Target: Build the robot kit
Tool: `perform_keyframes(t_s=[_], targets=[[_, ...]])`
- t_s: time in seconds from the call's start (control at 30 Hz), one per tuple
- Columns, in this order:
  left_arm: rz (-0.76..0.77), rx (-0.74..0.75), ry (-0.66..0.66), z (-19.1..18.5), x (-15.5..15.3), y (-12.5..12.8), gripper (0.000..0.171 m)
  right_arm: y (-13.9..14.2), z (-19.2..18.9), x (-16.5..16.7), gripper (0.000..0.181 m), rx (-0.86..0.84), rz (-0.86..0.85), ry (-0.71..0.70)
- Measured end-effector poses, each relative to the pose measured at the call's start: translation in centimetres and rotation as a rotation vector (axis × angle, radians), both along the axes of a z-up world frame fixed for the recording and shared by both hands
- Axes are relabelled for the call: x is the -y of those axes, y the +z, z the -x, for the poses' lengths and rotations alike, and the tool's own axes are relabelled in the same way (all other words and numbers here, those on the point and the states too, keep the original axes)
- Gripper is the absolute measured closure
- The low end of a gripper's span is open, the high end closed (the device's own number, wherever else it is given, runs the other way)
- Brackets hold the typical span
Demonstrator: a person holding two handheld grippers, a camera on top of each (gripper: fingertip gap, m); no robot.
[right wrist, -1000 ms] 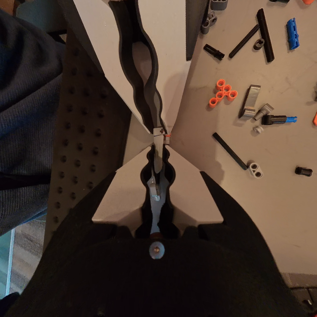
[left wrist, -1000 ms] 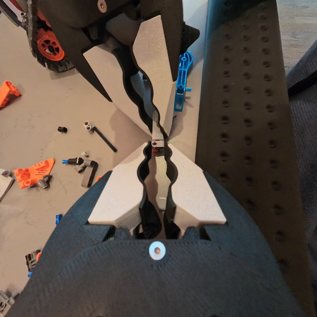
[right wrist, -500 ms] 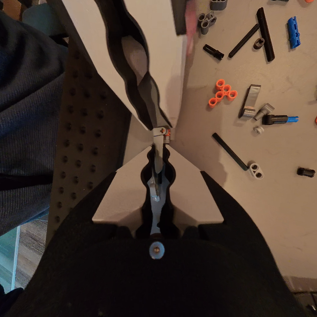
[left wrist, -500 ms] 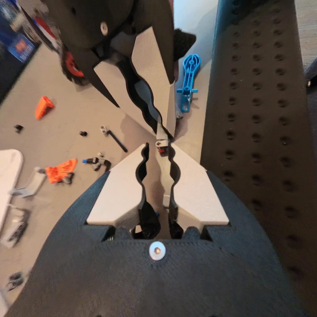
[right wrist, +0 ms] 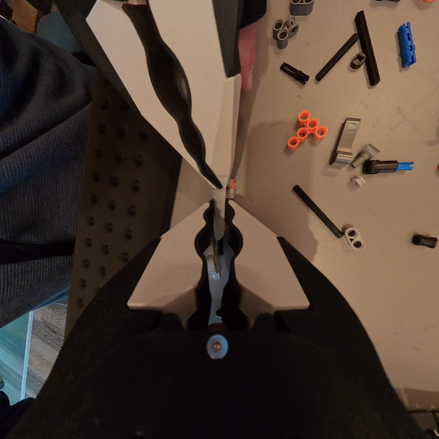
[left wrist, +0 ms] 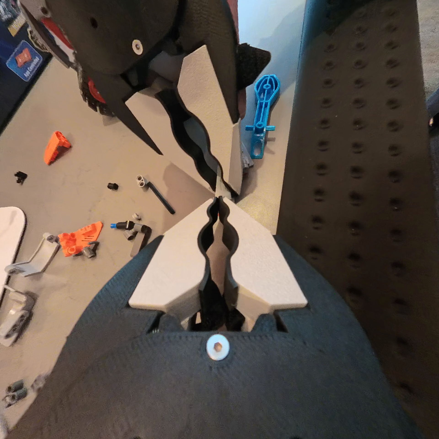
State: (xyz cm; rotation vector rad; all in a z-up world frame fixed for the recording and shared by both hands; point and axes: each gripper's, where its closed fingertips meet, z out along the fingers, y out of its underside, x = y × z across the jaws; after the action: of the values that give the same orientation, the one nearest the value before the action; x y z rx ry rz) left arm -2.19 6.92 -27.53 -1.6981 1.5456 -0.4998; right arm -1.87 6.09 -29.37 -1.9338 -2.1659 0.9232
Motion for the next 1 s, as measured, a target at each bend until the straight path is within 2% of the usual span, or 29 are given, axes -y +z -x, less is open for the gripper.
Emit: perform_keyframes(t_s=[0.13,0.3,0.43,0.53,0.6,0.67,0.9,1.0], targets=[[0.133,0.026,-0.004,0.1,0.0,-0.3,0.171,0.0,-0.1,0.0,0.176,0.015,0.008,0.003],[0.193,0.041,-0.007,0.0,0.0,-0.4,0.171,0.0,-0.2,-0.1,0.176,0.031,0.05,-0.009],[0.205,0.037,-0.016,-0.1,0.0,-0.4,0.171,0.0,-0.4,-0.1,0.175,0.018,-0.007,-0.013],[0.164,0.012,-0.019,-0.2,-0.3,-0.4,0.171,0.8,-0.9,-0.2,0.167,0.012,-0.084,-0.012],[0.148,0.0,-0.024,-0.2,-0.3,-0.4,0.171,1.6,-1.0,-0.6,0.173,-0.023,-0.096,-0.031],[0.139,-0.006,-0.024,-0.2,-0.3,-0.4,0.171,2.2,-0.9,-0.6,0.181,-0.064,-0.054,-0.046],[0.131,-0.016,-0.025,-0.5,-0.3,-0.5,0.171,1.0,-0.5,0.2,0.181,-0.041,0.005,-0.034],[0.164,-0.007,-0.026,-0.5,-0.4,-0.5,0.171,1.6,-0.5,-0.2,0.181,-0.079,0.033,-0.06]])
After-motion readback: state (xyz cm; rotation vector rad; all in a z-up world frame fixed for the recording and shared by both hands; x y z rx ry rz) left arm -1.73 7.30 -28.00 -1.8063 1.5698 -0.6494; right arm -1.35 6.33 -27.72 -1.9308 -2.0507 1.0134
